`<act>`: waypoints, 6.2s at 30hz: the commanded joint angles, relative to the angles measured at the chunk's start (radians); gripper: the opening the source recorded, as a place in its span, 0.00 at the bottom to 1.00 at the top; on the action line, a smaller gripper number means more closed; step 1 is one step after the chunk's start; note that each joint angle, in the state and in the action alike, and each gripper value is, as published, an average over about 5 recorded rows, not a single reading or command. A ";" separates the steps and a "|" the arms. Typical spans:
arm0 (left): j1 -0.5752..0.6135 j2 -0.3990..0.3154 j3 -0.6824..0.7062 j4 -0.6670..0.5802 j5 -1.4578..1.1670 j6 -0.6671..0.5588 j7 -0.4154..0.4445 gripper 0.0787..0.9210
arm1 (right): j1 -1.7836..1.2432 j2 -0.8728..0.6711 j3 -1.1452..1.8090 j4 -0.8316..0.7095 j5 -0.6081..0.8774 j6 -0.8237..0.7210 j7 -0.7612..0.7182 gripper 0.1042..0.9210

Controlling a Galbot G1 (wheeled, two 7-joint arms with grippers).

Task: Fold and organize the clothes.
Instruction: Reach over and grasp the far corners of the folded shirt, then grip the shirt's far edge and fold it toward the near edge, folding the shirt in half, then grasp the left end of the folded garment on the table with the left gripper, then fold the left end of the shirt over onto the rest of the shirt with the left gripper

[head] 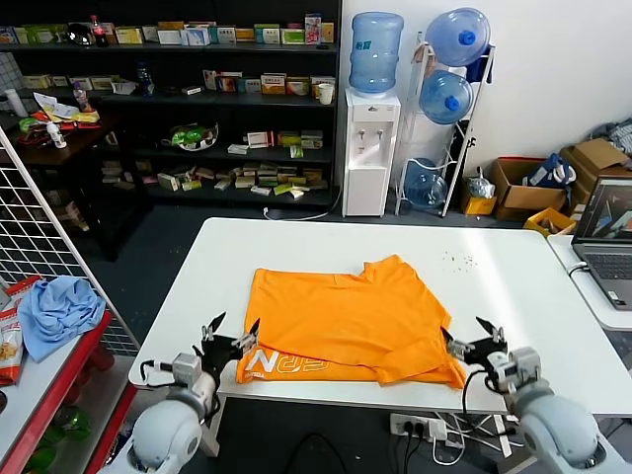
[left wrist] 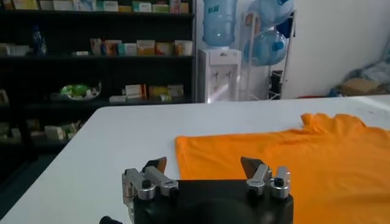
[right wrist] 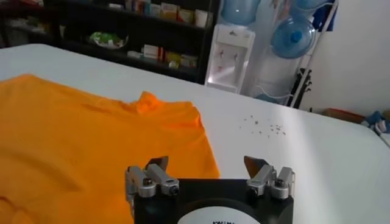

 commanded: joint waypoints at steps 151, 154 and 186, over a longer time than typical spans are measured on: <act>0.042 0.051 0.024 0.018 -0.235 0.130 -0.093 0.30 | -0.183 0.018 -0.043 0.217 -0.140 -0.184 0.054 0.88; 0.046 0.075 0.008 0.010 -0.246 0.129 -0.097 0.20 | -0.178 0.017 -0.042 0.217 -0.137 -0.181 0.057 0.88; 0.019 0.366 -0.162 -0.059 -0.309 0.132 -0.169 0.04 | -0.199 0.081 -0.010 0.240 -0.321 0.072 0.192 0.88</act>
